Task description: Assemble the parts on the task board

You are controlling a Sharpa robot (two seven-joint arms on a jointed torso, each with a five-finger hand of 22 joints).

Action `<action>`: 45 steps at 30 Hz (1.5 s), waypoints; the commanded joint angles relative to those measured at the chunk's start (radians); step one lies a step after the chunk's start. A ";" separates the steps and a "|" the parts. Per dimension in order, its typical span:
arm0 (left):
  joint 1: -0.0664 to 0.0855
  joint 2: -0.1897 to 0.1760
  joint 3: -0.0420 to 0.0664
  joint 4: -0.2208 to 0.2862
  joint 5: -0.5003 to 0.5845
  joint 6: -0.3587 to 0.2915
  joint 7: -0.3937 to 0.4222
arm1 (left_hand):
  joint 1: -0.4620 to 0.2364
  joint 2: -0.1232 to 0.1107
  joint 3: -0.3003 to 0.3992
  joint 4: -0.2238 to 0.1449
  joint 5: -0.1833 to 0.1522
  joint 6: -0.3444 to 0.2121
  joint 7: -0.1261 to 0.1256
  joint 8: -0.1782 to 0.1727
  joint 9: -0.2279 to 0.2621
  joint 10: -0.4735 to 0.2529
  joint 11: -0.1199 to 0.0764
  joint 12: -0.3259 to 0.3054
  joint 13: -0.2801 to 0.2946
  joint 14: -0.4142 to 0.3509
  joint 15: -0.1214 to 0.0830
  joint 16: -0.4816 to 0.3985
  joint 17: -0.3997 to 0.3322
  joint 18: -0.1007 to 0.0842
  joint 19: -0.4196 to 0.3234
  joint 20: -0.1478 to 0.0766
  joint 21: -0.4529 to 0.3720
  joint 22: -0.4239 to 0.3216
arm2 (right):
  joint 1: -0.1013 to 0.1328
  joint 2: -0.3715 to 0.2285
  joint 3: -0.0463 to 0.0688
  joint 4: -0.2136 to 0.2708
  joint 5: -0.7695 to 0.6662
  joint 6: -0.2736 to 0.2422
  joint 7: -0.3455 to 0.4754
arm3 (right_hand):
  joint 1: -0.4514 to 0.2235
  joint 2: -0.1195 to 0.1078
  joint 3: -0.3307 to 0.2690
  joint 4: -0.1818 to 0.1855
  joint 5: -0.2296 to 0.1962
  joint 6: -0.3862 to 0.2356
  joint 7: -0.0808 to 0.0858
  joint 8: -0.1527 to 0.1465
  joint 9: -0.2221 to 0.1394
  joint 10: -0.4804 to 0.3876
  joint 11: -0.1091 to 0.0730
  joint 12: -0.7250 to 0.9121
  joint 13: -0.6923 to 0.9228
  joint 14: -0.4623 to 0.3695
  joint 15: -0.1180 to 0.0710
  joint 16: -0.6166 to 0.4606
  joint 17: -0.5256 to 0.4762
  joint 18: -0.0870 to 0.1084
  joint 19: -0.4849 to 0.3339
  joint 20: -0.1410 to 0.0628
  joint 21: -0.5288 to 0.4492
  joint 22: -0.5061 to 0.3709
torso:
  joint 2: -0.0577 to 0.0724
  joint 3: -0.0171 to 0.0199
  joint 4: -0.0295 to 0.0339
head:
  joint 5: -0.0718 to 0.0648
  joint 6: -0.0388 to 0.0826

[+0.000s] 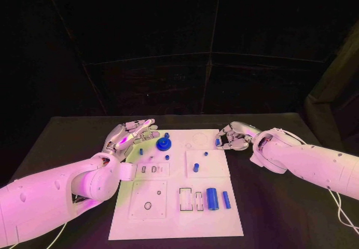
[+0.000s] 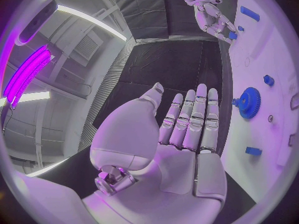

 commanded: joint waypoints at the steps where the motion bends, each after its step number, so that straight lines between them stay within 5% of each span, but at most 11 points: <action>1: 0.001 0.001 0.000 0.000 -0.002 0.015 0.006 | 0.003 0.010 0.000 -0.005 -0.002 -0.003 0.046 -0.004 -0.001 0.004 0.002 -0.004 -0.001 0.007 -0.001 -0.005 -0.001 0.014 0.004 0.000 -0.004 -0.002 | 0.001 0.001 0.000 -0.004 -0.014 0.009 0.005 | 0.012 0.002 0.000 -0.005 -0.004 0.008 -0.001 0.000 0.001 -0.006 -0.001 0.001 0.002 0.050 -0.003 -0.006 -0.001 0.001 -0.007 0.001 -0.006 -0.002 | 0.000 0.0003 0.0006 | -0.003 -0.001; 29: 0.001 0.001 -0.002 -0.004 -0.002 0.017 0.002 | 0.003 0.011 0.001 -0.008 -0.003 -0.002 0.045 -0.005 0.000 0.005 0.001 -0.004 -0.001 0.009 -0.002 -0.006 -0.001 0.014 0.006 0.000 -0.006 -0.003 | -0.002 0.016 0.001 -0.015 -0.013 0.000 0.014 | 0.015 0.038 0.021 -0.027 -0.031 0.077 -0.014 0.029 0.007 0.010 -0.013 0.019 0.021 0.053 -0.012 -0.003 0.009 0.000 -0.001 -0.007 -0.003 0.006 | 0.000 0.0012 0.0002 | -0.005 -0.005; 38: 0.001 0.001 -0.002 -0.005 -0.002 0.018 0.000 | 0.003 0.011 0.001 -0.008 -0.003 -0.002 0.045 -0.005 0.000 0.005 0.001 -0.004 -0.001 0.009 -0.002 -0.006 -0.001 0.014 0.006 0.000 -0.006 -0.003 | -0.003 0.018 0.001 -0.015 0.002 -0.040 0.027 | 0.035 0.089 0.081 -0.054 -0.061 0.189 -0.051 0.085 0.025 0.034 -0.044 0.043 0.048 0.057 -0.036 0.005 0.024 -0.004 0.011 -0.026 0.004 0.026 | 0.000 0.0017 0.0011 | -0.005 -0.005; 45: 0.001 0.000 -0.002 -0.006 -0.002 0.019 -0.002 | 0.003 0.011 0.001 -0.008 -0.003 -0.002 0.045 -0.005 0.000 0.005 0.001 -0.004 -0.001 0.009 -0.002 -0.006 -0.001 0.014 0.006 0.000 -0.006 -0.003 | -0.003 0.016 0.001 -0.008 0.019 -0.118 0.028 | 0.045 0.115 0.127 -0.078 -0.081 0.217 -0.067 0.102 0.032 0.053 -0.058 0.061 0.069 0.059 -0.049 0.010 0.035 -0.007 0.019 -0.040 0.009 0.040 | 0.000 0.0016 0.0008 | -0.005 -0.007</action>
